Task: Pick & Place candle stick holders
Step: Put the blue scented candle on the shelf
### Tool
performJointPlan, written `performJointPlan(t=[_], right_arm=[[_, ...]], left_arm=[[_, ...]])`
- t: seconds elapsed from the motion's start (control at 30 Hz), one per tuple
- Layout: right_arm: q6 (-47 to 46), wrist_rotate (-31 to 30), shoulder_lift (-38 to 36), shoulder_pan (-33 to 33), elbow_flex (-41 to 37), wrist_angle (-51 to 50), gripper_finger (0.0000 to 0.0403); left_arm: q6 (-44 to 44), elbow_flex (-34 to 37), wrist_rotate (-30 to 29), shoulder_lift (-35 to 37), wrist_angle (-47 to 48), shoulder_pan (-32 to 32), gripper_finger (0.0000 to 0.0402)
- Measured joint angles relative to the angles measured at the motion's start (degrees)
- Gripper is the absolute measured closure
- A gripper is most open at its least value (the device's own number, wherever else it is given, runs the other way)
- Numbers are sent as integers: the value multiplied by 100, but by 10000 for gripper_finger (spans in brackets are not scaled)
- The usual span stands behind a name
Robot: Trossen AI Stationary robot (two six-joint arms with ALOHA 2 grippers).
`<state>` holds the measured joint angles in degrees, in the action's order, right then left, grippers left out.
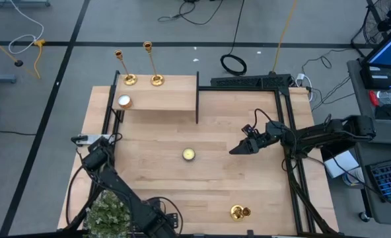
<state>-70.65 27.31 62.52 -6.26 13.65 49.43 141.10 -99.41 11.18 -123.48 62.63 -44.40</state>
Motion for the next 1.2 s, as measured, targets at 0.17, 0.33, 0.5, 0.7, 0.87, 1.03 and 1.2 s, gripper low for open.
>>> performJointPlan(t=[0.17,0.33,0.5,0.7,0.87,1.03,1.2], right_arm=[[34,0,0,-1,0,0,211],[44,0,0,-1,0,0,211],[62,0,0,-2,0,0,211],[66,0,0,-1,0,0,211],[66,0,0,-2,0,0,211],[66,0,0,-2,0,0,211],[48,0,0,0,0,0,211]], left_arm=[[1,177,58,0,-76,1,3],[-41,190,-18,0,-25,0,4],[-87,230,-87,2,-45,38,4],[-90,316,-75,0,-125,63,4],[-90,332,-42,0,-164,72,5],[-90,384,45,0,-199,72,5],[-60,658,136,0,-726,72,5]])
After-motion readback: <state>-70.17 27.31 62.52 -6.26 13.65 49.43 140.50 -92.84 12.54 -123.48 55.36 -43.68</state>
